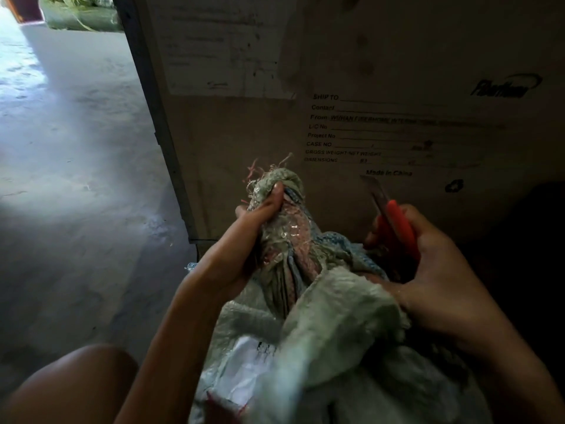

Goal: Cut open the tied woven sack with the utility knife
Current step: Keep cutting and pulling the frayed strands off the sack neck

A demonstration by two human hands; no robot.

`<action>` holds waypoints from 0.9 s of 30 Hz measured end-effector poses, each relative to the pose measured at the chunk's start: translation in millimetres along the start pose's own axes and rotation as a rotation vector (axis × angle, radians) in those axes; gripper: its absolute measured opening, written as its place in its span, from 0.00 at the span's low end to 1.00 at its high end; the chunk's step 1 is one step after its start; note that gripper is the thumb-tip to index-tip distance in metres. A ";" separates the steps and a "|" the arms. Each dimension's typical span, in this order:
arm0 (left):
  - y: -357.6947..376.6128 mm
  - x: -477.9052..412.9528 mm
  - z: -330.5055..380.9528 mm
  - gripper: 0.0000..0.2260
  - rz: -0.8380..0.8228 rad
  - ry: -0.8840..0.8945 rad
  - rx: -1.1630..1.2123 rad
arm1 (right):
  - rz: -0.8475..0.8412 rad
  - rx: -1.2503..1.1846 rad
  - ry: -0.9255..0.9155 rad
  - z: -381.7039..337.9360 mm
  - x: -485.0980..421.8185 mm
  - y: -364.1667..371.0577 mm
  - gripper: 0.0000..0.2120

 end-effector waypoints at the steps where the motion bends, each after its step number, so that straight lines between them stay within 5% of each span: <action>1: 0.5 -0.9 -1.6 0.47 -0.005 -0.004 -0.014 | -0.004 0.019 0.011 1.1 0.1 -1.8 0.27; 5: 8.7 -6.7 -8.1 0.47 0.056 0.052 -0.014 | 0.051 0.183 0.071 0.4 4.7 -2.3 0.28; 10: 15.3 -10.2 -13.0 0.48 0.126 0.168 -0.095 | 0.361 0.173 0.078 -28.8 26.5 -14.5 0.22; 14: 34.8 -10.6 -23.9 0.49 0.095 0.195 -0.173 | 0.393 -0.195 -0.127 -58.1 36.6 -3.2 0.14; 17: 47.1 -9.0 -27.1 0.50 0.043 0.191 -0.150 | 0.344 -0.341 -0.098 -54.9 28.5 28.6 0.10; 22: 30.7 -6.4 -12.8 0.21 0.007 0.298 0.118 | 0.390 -0.140 -0.039 -27.6 19.0 58.7 0.10; 27: 23.8 -8.1 -9.0 0.19 -0.079 0.303 0.195 | 0.464 0.332 -0.173 -36.6 25.2 57.0 0.18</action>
Point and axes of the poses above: each hand's wrist, its own x-axis away from the middle knuckle, its own y-axis out of the palm, z = x × y, the point moved 3 cm from there along -x, towards the middle knuckle, and after that the axes turned 9 degrees about -z, right-handed, at the moved point
